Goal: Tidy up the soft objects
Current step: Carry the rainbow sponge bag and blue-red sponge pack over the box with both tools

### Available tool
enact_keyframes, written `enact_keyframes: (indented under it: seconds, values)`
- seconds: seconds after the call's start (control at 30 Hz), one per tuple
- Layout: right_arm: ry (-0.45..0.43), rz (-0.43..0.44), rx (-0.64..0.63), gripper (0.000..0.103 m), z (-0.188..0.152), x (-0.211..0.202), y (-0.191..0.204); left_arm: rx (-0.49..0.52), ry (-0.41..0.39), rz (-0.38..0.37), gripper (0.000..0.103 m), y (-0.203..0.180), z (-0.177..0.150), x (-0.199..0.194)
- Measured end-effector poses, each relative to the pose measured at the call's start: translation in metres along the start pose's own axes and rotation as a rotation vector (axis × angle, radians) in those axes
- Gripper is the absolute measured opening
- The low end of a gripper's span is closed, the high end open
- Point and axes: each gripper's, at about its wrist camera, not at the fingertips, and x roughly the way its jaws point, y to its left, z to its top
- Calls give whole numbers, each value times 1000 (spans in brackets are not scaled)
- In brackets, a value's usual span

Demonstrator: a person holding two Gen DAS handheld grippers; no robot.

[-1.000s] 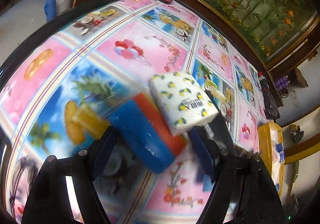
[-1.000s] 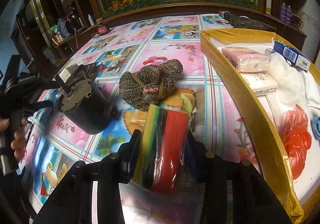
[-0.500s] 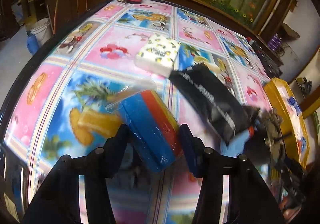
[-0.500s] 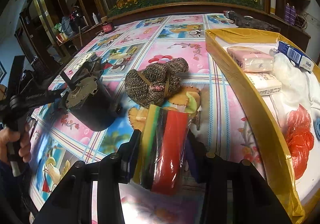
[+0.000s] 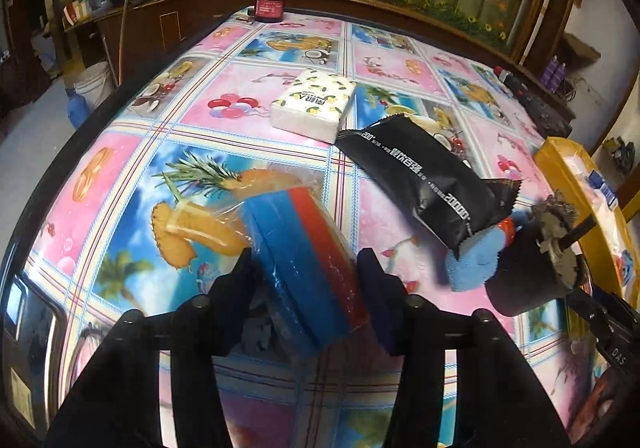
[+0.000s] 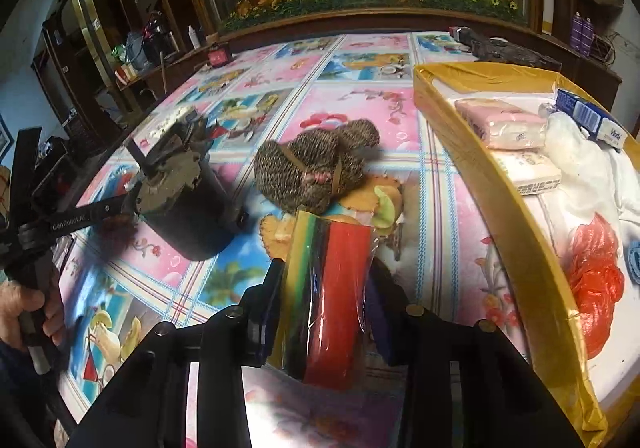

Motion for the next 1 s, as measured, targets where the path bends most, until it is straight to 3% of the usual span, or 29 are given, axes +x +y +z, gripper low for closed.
enact_keyframes:
  seconds: [0.2, 0.33, 0.5, 0.77, 0.93, 1.0]
  values:
    - [-74, 4, 49, 37, 2, -16, -13, -28, -105, -96, 42, -6, -10, -41]
    - [-99, 6, 72, 37, 1, -22, -18, 27, -177, -139, 42, -27, -12, -71]
    - [-129, 15, 74, 37, -1, -30, -18, 89, -210, -227, 42, -62, -12, -101]
    - [-180, 72, 144, 37, -3, -49, -37, 173, -132, -401, 42, -133, 0, -113]
    - [-223, 115, 213, 37, -4, -83, -64, 227, -110, -455, 42, -184, 8, -114]
    - [-244, 93, 233, 37, -3, -104, -81, 243, -93, -483, 42, -205, 11, -110]
